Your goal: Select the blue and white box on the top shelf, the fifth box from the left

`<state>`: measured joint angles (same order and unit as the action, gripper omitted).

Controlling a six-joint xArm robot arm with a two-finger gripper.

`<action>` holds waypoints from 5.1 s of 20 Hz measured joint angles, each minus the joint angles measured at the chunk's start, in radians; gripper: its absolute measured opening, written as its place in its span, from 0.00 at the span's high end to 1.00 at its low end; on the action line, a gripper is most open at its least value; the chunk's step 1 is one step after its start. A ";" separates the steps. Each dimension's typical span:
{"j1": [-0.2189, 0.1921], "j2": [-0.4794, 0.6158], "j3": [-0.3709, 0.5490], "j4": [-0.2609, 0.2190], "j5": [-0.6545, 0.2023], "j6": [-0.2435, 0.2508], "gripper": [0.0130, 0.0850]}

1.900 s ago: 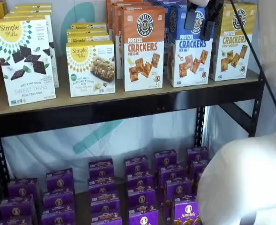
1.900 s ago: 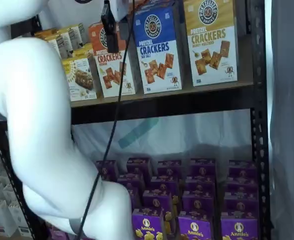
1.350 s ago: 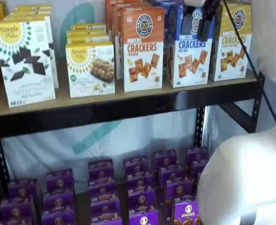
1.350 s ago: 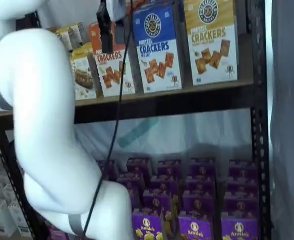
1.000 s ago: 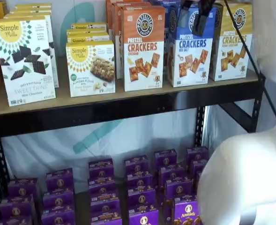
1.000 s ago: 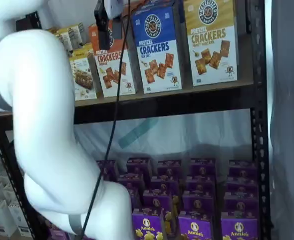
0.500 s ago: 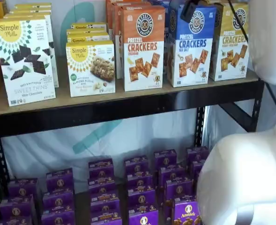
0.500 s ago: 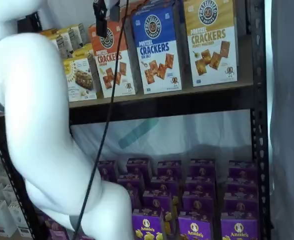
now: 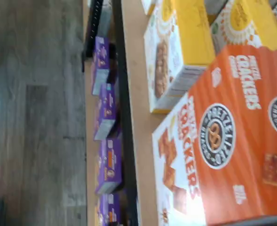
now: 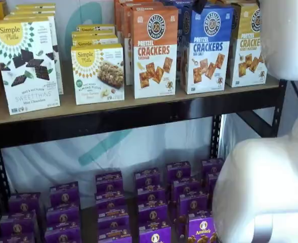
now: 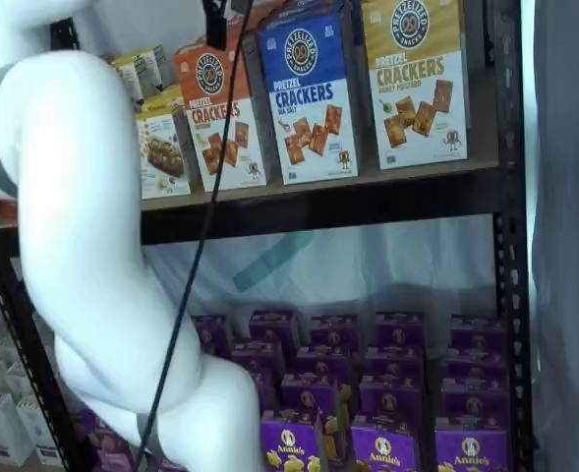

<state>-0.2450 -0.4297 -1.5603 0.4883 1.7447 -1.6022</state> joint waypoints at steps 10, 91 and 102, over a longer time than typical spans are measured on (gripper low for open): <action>-0.023 0.095 -0.072 -0.042 -0.053 -0.053 0.00; 0.080 0.324 -0.239 -0.351 0.000 -0.088 0.00; 0.086 0.332 -0.255 -0.366 0.024 -0.086 0.17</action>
<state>-0.1587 -0.0980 -1.8154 0.1221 1.7684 -1.6879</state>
